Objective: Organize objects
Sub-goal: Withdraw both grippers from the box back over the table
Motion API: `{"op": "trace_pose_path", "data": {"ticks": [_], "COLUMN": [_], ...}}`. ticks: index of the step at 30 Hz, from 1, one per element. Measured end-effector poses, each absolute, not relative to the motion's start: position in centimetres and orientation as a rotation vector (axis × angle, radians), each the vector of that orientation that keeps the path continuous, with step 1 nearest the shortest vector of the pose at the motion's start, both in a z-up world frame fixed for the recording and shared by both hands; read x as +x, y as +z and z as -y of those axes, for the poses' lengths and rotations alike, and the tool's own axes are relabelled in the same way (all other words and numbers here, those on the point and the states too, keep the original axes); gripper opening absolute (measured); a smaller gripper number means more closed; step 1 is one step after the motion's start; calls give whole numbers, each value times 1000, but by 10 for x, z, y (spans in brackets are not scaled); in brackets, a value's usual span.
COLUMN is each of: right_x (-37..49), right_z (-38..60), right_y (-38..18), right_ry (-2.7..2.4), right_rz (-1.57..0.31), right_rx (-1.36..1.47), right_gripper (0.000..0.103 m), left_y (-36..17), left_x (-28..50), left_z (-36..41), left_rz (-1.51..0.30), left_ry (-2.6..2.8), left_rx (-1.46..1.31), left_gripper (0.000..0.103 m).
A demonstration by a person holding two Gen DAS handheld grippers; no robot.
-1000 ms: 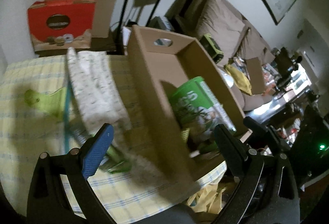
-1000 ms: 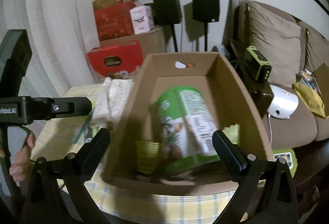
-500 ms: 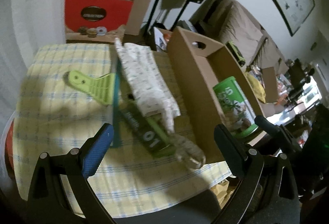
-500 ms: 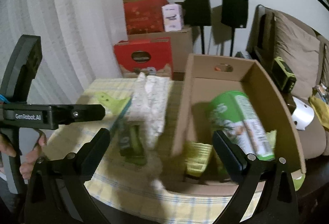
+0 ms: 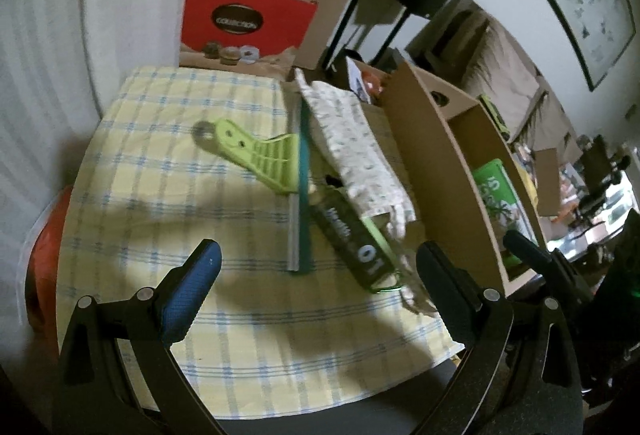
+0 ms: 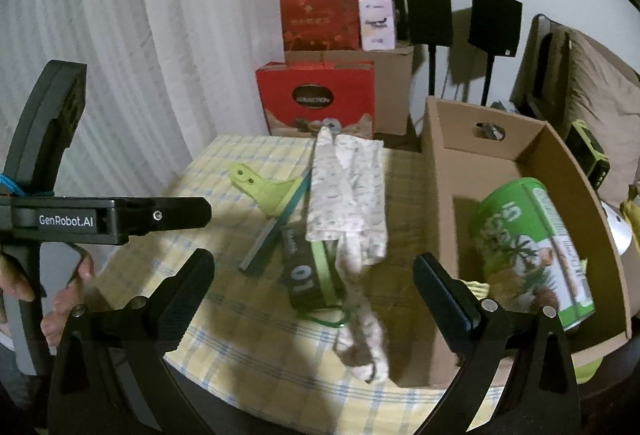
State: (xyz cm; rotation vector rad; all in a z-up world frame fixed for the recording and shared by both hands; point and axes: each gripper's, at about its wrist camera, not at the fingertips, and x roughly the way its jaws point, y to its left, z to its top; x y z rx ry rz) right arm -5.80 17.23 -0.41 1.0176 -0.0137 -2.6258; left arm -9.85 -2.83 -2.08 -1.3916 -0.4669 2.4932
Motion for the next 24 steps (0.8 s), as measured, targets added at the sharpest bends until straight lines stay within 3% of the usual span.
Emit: {"op": "trace_pose_path", "data": {"ticks": [7,15,24], "right_x": [-63,-78,-95], "right_z": [-154,-139,-134], "right_y": [-19,-45,-66], "right_ry": [-2613,-2572,-2562], "right_rz": [-40,-72,-95], "right_rx": [1035,1115,1182], "right_gripper": [98,81,73], "left_y": [-33,-50,-65], "left_x": [-100,-103,-109], "left_z": [40,43,40], "left_rz": [500,531,547], "left_ry": [2485,2455,2426], "left_rx": [-1417,-1444,-1475], "left_gripper": [98,98,98]}}
